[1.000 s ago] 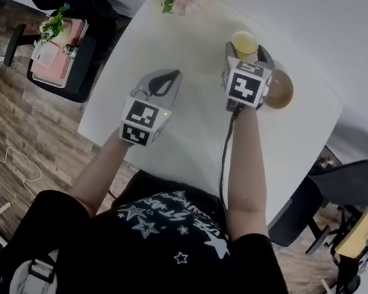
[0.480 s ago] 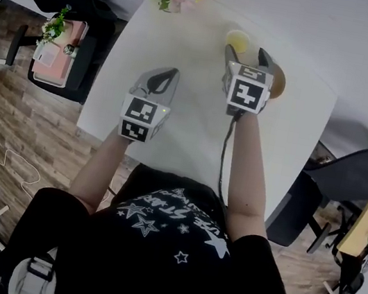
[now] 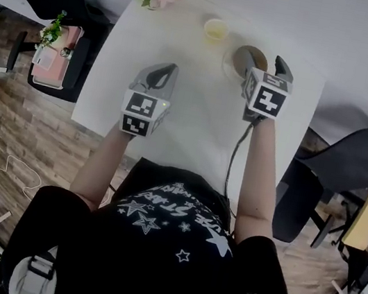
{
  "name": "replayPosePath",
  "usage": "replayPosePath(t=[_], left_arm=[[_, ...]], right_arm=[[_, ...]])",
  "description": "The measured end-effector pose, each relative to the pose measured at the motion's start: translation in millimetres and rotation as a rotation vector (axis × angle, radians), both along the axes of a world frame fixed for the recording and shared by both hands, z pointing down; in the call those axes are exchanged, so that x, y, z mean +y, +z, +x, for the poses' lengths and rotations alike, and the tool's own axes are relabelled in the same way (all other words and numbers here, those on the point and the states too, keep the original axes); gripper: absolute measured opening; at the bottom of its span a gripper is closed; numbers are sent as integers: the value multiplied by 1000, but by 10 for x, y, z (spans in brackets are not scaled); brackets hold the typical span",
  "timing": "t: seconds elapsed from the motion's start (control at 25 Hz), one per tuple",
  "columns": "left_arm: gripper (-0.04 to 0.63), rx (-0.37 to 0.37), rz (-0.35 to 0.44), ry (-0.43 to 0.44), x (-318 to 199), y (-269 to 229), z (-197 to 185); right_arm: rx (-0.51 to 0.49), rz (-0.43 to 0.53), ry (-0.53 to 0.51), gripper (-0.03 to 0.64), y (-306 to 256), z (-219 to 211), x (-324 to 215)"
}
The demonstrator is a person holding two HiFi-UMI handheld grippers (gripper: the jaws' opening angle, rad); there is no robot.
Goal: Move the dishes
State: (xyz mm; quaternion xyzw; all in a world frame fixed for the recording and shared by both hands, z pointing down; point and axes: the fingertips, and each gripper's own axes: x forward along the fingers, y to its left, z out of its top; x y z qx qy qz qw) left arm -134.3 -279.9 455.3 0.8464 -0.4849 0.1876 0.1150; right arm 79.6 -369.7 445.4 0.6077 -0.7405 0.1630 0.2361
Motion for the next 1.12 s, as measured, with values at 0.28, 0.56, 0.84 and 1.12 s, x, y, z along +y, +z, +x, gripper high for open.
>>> replayPosePath(t=[0.28, 0.56, 0.84, 1.12], left_arm=[[11, -21, 1, -5, 130, -54, 287], [11, -67, -8, -14, 147, -26, 380], [11, -82, -42, -17, 164, 55, 477], [11, -93, -78, 6, 184, 174, 586]], right_arm=[[-49, -138, -29, 330, 380, 358, 137], [-57, -194, -44, 181, 672, 464, 5], [-82, -251, -39, 130, 913, 518, -77], [-113, -265, -33, 34, 997, 531, -111]])
